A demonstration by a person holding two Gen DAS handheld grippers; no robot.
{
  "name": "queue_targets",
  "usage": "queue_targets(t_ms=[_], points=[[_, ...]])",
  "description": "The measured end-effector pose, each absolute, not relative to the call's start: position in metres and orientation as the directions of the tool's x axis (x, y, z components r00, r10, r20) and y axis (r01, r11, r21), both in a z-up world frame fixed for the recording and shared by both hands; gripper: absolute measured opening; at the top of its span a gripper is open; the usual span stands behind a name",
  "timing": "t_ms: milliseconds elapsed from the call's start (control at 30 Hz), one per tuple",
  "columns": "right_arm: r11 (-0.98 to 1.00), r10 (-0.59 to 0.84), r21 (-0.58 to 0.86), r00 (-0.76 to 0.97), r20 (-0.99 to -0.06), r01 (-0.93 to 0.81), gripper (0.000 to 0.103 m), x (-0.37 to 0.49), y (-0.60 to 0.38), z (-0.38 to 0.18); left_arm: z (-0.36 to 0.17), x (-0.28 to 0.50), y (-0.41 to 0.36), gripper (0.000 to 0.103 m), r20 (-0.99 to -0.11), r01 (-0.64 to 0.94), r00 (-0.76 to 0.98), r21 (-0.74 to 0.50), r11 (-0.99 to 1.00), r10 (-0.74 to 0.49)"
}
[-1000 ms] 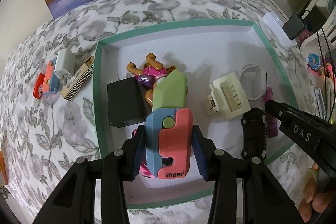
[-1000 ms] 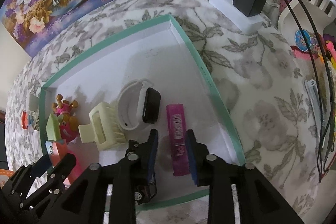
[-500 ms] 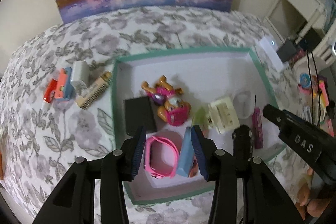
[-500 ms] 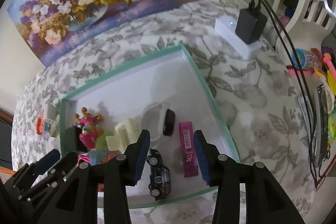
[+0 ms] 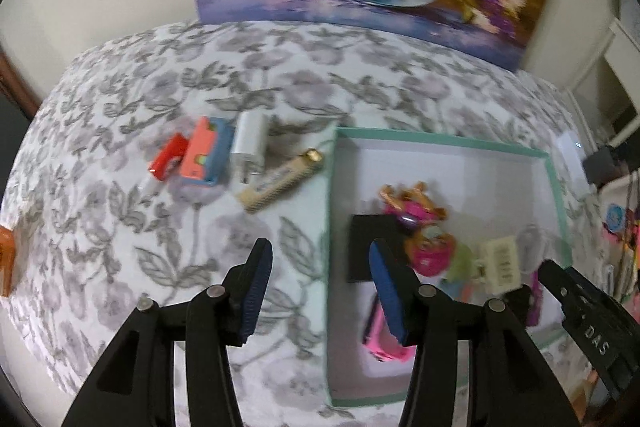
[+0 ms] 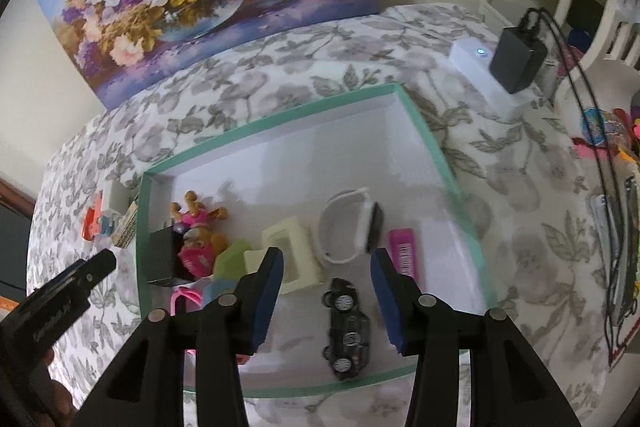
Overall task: Organize rigid objects
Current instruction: 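Open the right tool releasing the pink lighter while the left tool releases the toy piece, then move both open tools from the tray back over the pile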
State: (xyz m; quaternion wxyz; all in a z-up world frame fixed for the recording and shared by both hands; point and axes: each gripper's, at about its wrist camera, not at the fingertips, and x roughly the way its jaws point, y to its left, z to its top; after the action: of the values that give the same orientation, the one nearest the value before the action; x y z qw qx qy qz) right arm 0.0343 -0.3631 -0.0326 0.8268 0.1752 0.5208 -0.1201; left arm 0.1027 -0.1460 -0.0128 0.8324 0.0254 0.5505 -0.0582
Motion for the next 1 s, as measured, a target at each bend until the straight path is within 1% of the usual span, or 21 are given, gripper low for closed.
queue_targets(t_ms=[100, 300, 333, 467, 533, 567, 600, 667, 733, 867, 1000], points=[[0.919, -0.012, 0.154, 0.417, -0.909, 0.363, 0.049, 0.039, -0.353, -0.037, -0.016, 0.108, -0.135, 0.052, -0.923, 0.095, 0.383, -0.008, 0.995, -0.044], [0.932, 0.004, 0.154, 0.418, -0.909, 0.327, 0.053, 0.047, -0.331, -0.04, -0.023, 0.118, -0.116, 0.053, -0.927, 0.044, 0.375, 0.041, 0.998, 0.022], [0.936, 0.004, 0.151, 0.419, -0.908, 0.319, 0.055, 0.048, -0.327, -0.04, -0.025, 0.119, -0.112, 0.053, -0.927, 0.033, 0.373, 0.045, 0.998, 0.029], [0.947, 0.004, 0.138, 0.418, -0.909, 0.289, 0.056, 0.054, -0.311, -0.042, -0.025, 0.124, -0.096, 0.053, -0.927, -0.004, 0.372, 0.05, 0.999, 0.047], [0.951, 0.005, 0.133, 0.416, -0.909, 0.28, 0.056, 0.056, -0.305, -0.043, -0.023, 0.126, -0.089, 0.057, -0.925, -0.018, 0.376, 0.055, 0.998, 0.058], [0.952, 0.007, 0.132, 0.416, -0.91, 0.274, 0.056, 0.057, -0.302, -0.043, -0.022, 0.128, -0.086, 0.069, -0.923, -0.023, 0.381, 0.057, 0.998, 0.062], [0.954, 0.007, 0.131, 0.417, -0.909, 0.27, 0.056, 0.058, -0.299, -0.043, -0.021, 0.129, -0.083, 0.073, -0.921, -0.027, 0.386, 0.055, 0.998, 0.061], [0.957, 0.004, 0.125, 0.421, -0.907, 0.262, 0.058, 0.061, -0.292, -0.042, -0.016, 0.131, -0.078, 0.073, -0.916, -0.032, 0.397, 0.051, 0.998, 0.06], [0.958, -0.002, 0.12, 0.424, -0.906, 0.261, 0.062, 0.063, -0.288, -0.041, -0.013, 0.134, -0.073, 0.073, -0.91, -0.036, 0.409, 0.053, 0.998, 0.063], [0.956, 0.001, 0.127, 0.432, -0.902, 0.265, 0.065, 0.069, -0.278, -0.04, -0.009, 0.142, -0.063, 0.078, -0.906, -0.036, 0.419, 0.058, 0.998, 0.068], [0.952, -0.007, 0.126, 0.431, -0.902, 0.278, 0.07, 0.077, -0.27, -0.04, -0.006, 0.15, -0.051, 0.079, -0.904, -0.045, 0.423, 0.055, 0.997, 0.069]])
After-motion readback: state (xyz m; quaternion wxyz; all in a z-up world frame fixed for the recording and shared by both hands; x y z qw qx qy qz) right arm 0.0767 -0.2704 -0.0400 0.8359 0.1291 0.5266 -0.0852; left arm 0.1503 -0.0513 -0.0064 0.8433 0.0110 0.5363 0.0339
